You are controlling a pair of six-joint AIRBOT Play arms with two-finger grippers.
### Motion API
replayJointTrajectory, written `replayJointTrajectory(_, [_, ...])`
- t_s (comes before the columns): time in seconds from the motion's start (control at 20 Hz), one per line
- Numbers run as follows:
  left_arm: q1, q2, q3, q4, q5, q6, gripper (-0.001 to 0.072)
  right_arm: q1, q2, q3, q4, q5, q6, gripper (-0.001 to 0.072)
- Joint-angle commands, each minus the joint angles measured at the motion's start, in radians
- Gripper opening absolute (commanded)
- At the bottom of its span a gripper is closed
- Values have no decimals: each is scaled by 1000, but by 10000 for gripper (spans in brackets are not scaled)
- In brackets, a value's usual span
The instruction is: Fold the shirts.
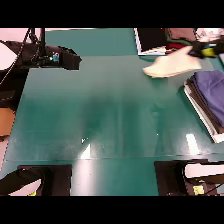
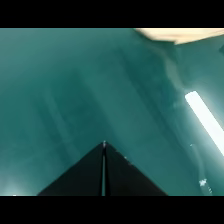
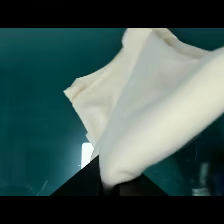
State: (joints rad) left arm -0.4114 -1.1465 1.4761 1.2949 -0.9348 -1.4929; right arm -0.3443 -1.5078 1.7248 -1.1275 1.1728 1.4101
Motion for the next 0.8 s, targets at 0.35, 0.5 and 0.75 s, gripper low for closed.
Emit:
replayJointTrajectory(0.35, [-5, 0, 0, -20, 25, -47, 24, -267, 14, 81, 114, -78, -8, 17])
replayJointTrajectory(0.5, [-5, 0, 0, -20, 25, -48, 24, -247, 14, 234, 114, -108, -23, 17])
replayJointTrajectory(0.75, [-5, 0, 0, -20, 10, -47, 25, -269, 62, 312, 113, -71, -31, 17])
